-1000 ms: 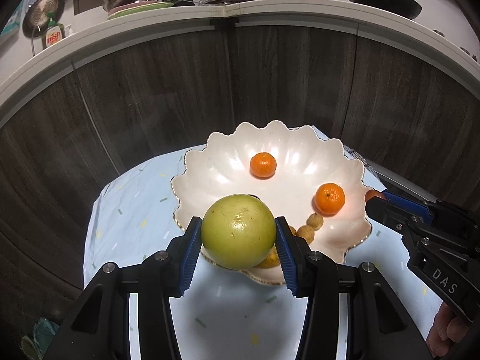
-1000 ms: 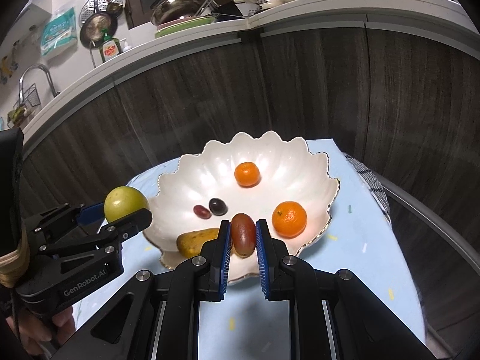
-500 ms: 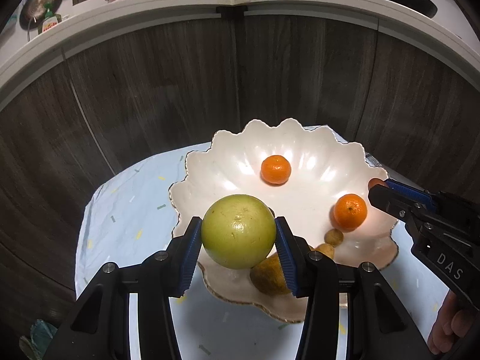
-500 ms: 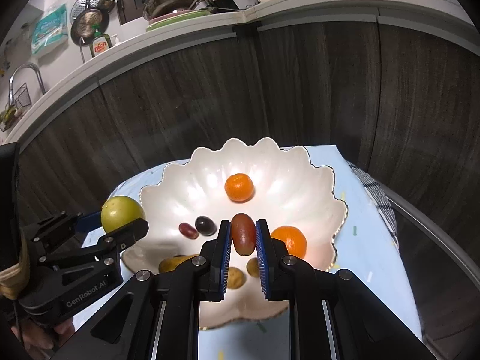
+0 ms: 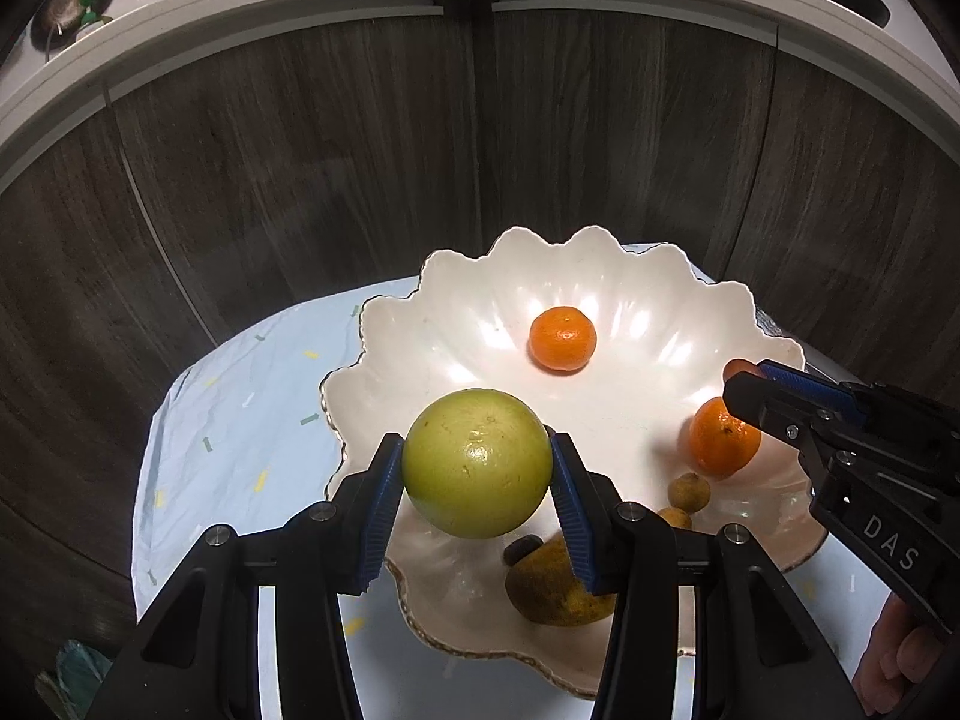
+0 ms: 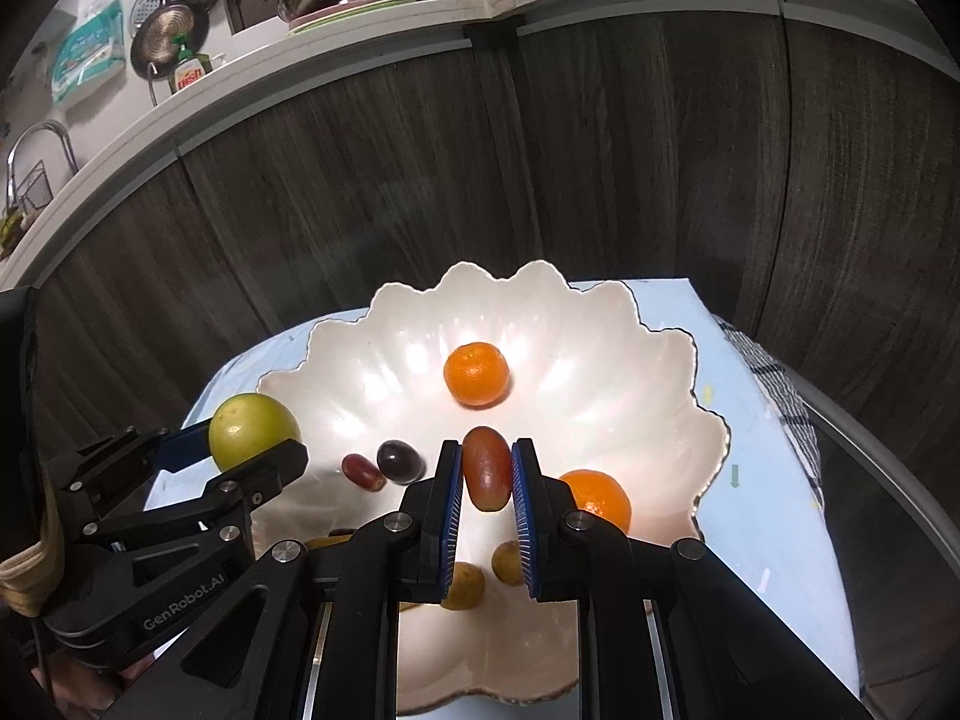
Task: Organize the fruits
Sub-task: 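Carry the green fruit and red date over the white bowl with both tools, then open the left tool over the bowl while the right tool releases the red date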
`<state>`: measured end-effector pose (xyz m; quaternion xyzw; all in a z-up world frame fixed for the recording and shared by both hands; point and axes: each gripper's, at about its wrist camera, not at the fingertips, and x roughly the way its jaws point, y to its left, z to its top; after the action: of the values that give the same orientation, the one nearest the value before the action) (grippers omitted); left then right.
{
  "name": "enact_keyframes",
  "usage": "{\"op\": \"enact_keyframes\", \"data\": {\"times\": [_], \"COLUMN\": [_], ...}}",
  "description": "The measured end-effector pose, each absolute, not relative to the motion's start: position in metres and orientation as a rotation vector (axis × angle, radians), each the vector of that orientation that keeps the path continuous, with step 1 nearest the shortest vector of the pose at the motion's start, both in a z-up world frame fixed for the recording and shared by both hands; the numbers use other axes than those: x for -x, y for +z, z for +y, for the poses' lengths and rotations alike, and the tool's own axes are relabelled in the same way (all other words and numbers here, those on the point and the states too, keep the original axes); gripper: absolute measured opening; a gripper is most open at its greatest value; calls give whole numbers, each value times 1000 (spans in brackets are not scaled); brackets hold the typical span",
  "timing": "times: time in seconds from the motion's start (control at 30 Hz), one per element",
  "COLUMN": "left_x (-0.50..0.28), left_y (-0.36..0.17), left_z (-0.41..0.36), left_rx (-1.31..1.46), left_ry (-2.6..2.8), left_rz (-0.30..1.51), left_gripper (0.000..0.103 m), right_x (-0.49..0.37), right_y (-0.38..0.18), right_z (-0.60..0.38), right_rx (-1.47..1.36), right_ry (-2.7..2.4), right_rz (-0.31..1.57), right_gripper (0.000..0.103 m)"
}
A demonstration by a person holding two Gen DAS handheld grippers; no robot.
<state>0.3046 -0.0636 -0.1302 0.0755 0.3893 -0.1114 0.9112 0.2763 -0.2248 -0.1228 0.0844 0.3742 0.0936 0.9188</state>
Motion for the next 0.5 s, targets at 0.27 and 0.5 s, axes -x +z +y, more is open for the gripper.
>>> {"op": "enact_keyframes", "data": {"times": [0.27, 0.5], "left_x": [-311, -313], "left_y": [-135, -140], "left_z": [-64, -62], "left_rx": [-151, -137], "left_ry": [-236, -237], "left_rz": [823, 856], "left_gripper": [48, 50], "right_x": [-285, -288], "right_y": [-131, -138], "right_z": [-222, -222], "right_rx": [-175, -186], "right_ry": [200, 205], "right_rz": [805, 828], "right_gripper": [18, 20]}}
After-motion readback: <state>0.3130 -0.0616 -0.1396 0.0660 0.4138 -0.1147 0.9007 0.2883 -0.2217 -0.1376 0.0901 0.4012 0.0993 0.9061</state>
